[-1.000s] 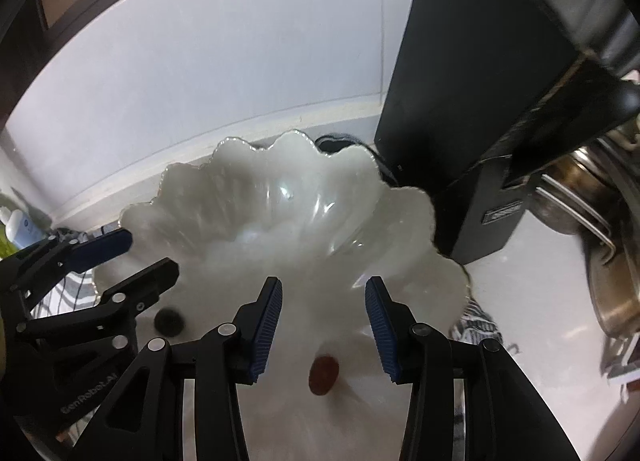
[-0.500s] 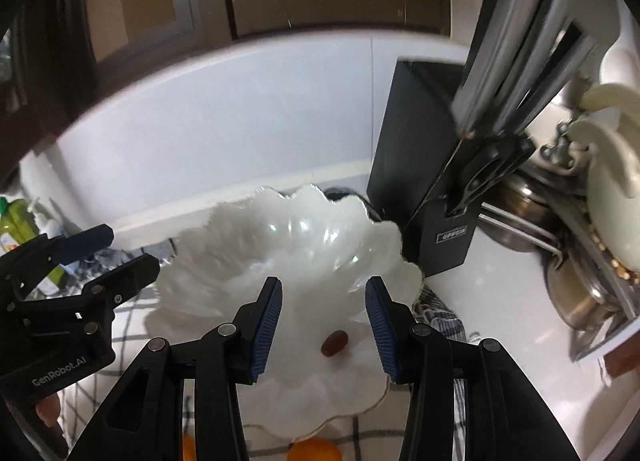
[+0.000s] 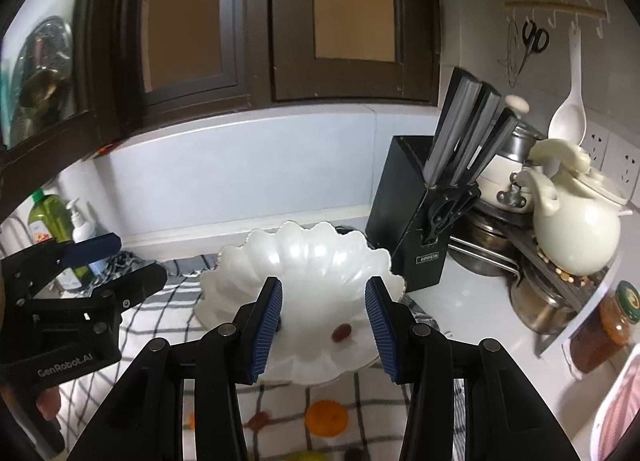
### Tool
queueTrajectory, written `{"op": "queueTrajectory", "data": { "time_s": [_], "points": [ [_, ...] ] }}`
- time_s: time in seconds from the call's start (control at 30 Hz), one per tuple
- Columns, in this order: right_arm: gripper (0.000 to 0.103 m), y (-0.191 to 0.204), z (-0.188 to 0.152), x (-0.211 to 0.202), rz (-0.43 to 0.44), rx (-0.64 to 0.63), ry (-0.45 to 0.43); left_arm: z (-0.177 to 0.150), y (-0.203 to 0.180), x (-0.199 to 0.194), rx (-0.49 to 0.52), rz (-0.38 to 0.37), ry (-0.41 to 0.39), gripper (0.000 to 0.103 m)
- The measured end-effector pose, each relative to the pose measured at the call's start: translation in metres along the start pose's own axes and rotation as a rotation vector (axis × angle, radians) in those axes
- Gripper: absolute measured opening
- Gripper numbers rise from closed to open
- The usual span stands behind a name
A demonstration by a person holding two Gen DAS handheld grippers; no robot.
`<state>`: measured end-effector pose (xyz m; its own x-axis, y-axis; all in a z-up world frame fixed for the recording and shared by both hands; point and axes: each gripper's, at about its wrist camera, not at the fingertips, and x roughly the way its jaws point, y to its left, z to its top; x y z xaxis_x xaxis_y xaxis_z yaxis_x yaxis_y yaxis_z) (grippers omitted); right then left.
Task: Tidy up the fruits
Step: 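Lift both open grippers out of the white bowl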
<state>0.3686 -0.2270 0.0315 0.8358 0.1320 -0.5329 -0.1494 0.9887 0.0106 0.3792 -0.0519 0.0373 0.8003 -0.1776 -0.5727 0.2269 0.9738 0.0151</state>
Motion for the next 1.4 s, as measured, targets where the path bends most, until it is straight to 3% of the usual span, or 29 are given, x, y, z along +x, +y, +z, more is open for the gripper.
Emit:
{"op": "queueTrajectory", "data": {
  "time_s": [0.53,0.77,1.4],
  "points": [
    [0.045,0.014,-0.035,-0.049,0.013,0.014,-0.008,-0.034,-0.003,-0.057,0.021,0.002,-0.027,0.068],
    [0.045,0.012,-0.053,-0.058,-0.004,0.052,0.001,-0.049,-0.007,-0.057,0.029,-0.02,0.008,0.069],
    [0.045,0.01,-0.109,-0.043,0.015,0.057,0.142,-0.09,-0.019,-0.038,0.077,-0.034,0.127,0.069]
  ]
}}
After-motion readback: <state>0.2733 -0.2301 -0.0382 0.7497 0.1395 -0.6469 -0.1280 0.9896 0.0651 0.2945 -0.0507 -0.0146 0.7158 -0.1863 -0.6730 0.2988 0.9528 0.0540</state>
